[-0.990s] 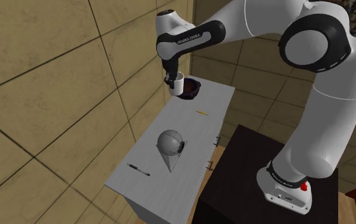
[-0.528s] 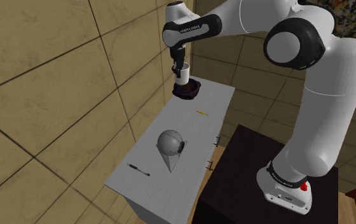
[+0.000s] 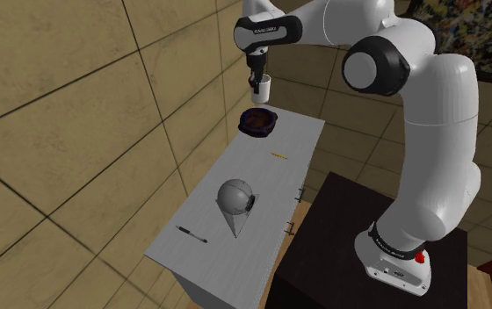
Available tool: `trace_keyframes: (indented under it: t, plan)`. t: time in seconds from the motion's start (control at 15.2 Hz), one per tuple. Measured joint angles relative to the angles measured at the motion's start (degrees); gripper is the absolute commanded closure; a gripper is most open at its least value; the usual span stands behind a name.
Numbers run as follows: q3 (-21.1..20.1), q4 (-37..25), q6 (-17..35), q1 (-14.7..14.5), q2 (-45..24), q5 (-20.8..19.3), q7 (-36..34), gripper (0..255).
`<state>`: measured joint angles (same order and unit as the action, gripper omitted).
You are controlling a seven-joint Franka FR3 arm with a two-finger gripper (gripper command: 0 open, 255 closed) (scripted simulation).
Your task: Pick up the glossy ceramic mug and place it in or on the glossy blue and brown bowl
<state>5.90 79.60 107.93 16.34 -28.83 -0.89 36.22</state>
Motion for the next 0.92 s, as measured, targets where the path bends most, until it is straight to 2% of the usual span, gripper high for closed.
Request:
trace_keyframes:
  t: [0.92]
  plan:
    - [-0.1,4.5,8.5,0.5,-4.0,0.3,0.3,255]
